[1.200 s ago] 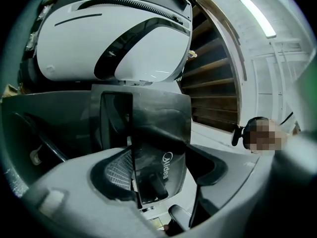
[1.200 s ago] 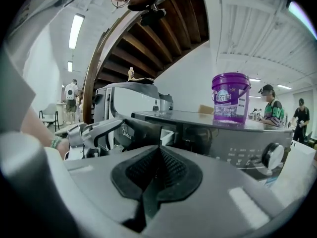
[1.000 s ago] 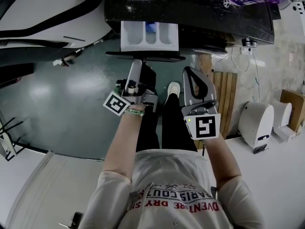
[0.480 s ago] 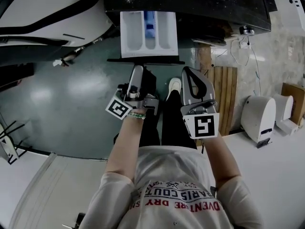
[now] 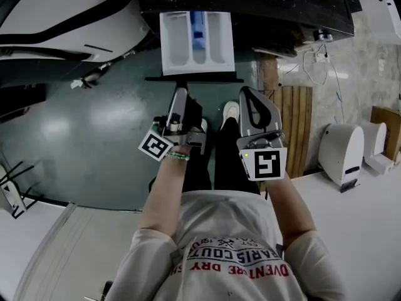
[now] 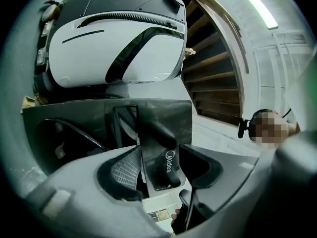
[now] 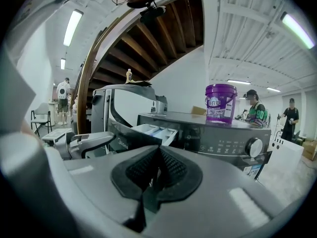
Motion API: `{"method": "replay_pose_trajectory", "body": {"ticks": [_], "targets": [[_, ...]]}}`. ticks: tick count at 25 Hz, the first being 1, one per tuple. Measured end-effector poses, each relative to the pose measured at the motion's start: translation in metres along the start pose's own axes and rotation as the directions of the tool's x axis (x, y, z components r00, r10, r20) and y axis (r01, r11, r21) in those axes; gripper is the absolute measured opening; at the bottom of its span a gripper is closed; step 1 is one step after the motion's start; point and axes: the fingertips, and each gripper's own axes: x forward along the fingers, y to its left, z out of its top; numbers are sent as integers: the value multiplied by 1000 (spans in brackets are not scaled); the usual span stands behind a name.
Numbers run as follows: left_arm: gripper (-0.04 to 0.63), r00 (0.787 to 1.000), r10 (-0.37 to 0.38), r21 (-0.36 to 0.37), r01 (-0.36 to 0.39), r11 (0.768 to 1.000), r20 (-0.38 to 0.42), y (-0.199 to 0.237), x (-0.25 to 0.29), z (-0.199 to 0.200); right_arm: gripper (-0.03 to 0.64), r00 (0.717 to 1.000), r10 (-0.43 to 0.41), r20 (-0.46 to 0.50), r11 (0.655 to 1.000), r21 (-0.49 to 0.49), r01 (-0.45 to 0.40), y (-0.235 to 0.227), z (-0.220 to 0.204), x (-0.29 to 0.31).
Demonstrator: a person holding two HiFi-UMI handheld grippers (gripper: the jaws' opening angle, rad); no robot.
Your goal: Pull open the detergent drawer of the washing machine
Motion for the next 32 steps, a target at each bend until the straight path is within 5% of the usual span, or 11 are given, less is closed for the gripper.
{"method": "replay_pose_trajectory", "body": {"ticks": [2, 5, 10, 15, 21, 25, 29, 32], "targets": [[185, 998, 66, 14, -66, 998, -11, 7, -5, -2, 2, 1000, -15, 5, 1000, -4, 15, -1, 3, -2], [-2, 989, 145, 74, -142, 987, -37, 13, -17, -3, 2, 998, -53, 22, 998, -24, 54, -5, 9, -8], [-9, 985, 153, 171, -138, 976, -80, -5, -20, 1, 2, 998, -39, 48, 999, -11, 40, 5, 29, -12], [-9, 971, 170, 380, -95, 920, -168, -43, -7, 6, 2, 998, 5, 62, 1000, -23, -3, 17, 47, -11], [-9, 947, 170, 605, 30, 796, -271, -97, 12, 11, 2, 996, 40, 83, 999, -23, -38, 24, 78, -15], [-8, 927, 185, 729, 121, 673, -325, -134, 26, 21, 2, 996, 49, 79, 997, -62, -44, 29, 105, -19], [-8, 911, 193, 793, 195, 577, -365, -168, 41, 31, 2, 993, 51, 108, 998, -54, -46, 32, 132, -25], [-8, 903, 203, 857, 259, 445, -378, -203, 51, 34, 2, 989, 55, 140, 997, -59, -48, 32, 154, -31]]}}
